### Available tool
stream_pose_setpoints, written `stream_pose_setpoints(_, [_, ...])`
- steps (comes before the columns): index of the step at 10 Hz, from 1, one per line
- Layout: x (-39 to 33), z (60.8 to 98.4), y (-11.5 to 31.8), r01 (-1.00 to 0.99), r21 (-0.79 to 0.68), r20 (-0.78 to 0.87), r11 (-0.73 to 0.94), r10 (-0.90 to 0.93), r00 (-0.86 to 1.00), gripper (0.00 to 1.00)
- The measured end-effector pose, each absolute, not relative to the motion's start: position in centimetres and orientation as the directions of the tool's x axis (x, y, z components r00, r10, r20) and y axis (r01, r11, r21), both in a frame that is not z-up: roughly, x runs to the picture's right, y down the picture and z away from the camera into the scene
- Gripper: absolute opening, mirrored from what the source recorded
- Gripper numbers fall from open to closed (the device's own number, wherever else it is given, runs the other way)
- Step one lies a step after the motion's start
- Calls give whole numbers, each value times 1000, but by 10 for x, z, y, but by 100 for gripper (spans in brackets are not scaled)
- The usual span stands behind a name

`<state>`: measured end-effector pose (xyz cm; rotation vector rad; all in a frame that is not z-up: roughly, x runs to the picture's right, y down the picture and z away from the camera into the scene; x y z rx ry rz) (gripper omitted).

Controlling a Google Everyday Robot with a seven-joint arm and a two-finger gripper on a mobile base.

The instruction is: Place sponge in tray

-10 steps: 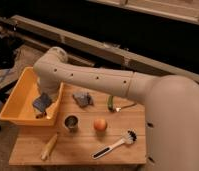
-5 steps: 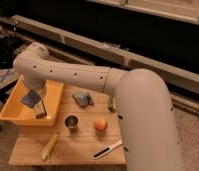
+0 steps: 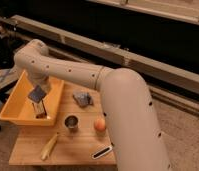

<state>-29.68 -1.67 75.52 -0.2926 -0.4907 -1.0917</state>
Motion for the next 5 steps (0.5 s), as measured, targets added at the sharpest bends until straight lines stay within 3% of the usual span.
stream_pose_setpoints(5, [-293,754,-17,897,17,519,442,-771,370,80])
